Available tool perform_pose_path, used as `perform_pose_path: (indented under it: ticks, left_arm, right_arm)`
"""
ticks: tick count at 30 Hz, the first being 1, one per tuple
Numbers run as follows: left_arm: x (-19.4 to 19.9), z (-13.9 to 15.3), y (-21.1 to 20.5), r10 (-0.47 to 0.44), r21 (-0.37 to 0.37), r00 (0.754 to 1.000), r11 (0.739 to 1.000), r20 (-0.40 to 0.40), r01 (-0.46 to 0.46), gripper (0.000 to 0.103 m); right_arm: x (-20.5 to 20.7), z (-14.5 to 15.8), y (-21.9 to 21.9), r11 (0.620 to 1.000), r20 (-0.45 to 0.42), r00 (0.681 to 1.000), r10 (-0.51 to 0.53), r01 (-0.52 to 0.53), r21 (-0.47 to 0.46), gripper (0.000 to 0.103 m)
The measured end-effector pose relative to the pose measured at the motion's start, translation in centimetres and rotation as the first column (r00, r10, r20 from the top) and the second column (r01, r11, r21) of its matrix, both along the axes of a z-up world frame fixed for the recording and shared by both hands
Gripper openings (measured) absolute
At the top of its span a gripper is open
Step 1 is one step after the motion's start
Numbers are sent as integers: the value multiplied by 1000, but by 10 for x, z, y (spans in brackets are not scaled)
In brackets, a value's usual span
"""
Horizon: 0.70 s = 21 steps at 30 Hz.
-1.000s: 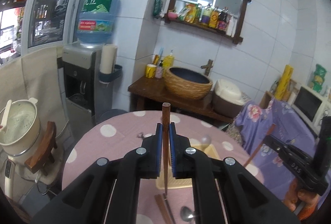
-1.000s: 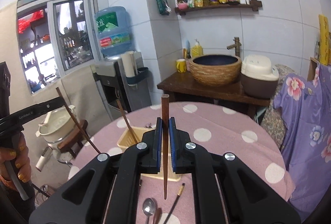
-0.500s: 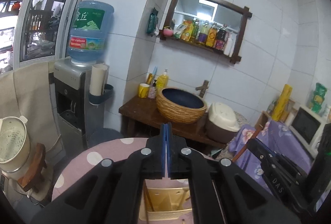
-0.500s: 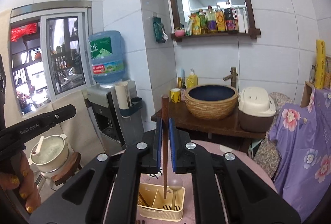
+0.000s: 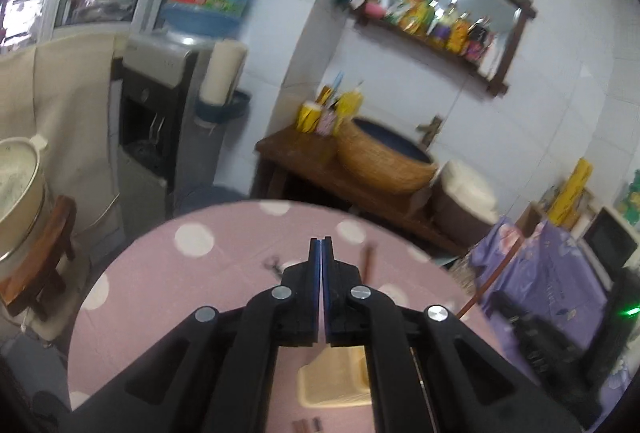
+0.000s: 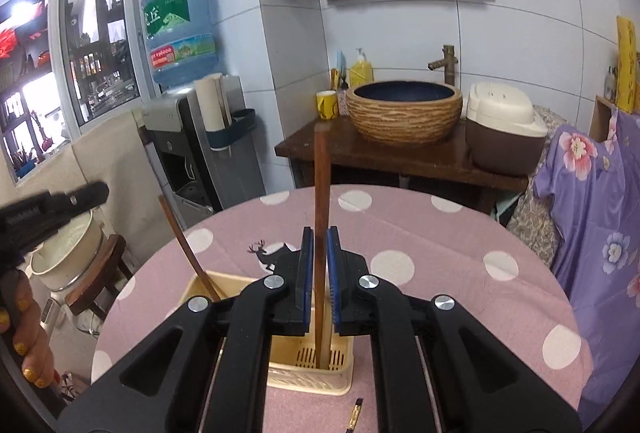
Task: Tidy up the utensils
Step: 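Lower both brown chopsticks into the cream caddy and open both tools, then return the left tool to the table and close on a brown chopstick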
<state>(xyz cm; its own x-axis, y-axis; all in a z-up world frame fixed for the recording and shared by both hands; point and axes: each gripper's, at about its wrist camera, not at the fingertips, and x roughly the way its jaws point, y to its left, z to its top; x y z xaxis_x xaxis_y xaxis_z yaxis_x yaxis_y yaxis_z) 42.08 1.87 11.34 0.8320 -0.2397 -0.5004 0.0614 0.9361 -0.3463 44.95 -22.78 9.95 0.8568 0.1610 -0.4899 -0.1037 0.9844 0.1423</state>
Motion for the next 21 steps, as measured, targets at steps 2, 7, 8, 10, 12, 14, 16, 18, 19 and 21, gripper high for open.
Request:
perform_pose_path:
  ticks: [2,7,8,10,12,14,16,18,19,21]
  left_arm:
    - [6,-13,3,-37,17,998,999,-56,38,3]
    - [-14,-16,18,-21,132,998,991,-56,28,83]
    - [-20,-20,22,-8,149,998,989,-58,16,84]
    - [-27,-37,27,12,211,993,978,-115,13,84]
    - [-31,-61,31,22,257,981,966,-190,28,84]
    - [-35,-87,34,27,290,965,956,-261,52,84]
    - [-40,-112,39,48,319,948,946,-315,58,84]
    - [-44,-133,42,55,339,935,938,-351,72,84]
    - [-47,-141,44,55,344,931,936,-361,78,83]
    - [-52,-155,48,59,351,927,933,-371,81,81]
  right_arm:
    - [-7,2,2,1000,30,1000,2,-2,-24,24]
    - [-37,16,3,999,138,990,6,-1,-40,57]
    - [-39,16,3,999,141,990,-1,8,-43,59]
    - [-48,12,1,999,139,990,-10,16,-43,60]
    - [-59,6,1,998,156,988,-16,25,-57,60]
    - [-68,0,2,996,165,986,-20,35,-88,62]
    - [-78,-8,1,995,162,987,-14,30,-95,62]
    - [-88,-16,-1,995,155,988,-18,34,-97,63]
    - [-94,-20,-3,994,155,988,-25,40,-97,63]
    - [-105,-28,-5,994,151,988,-34,49,-97,66]
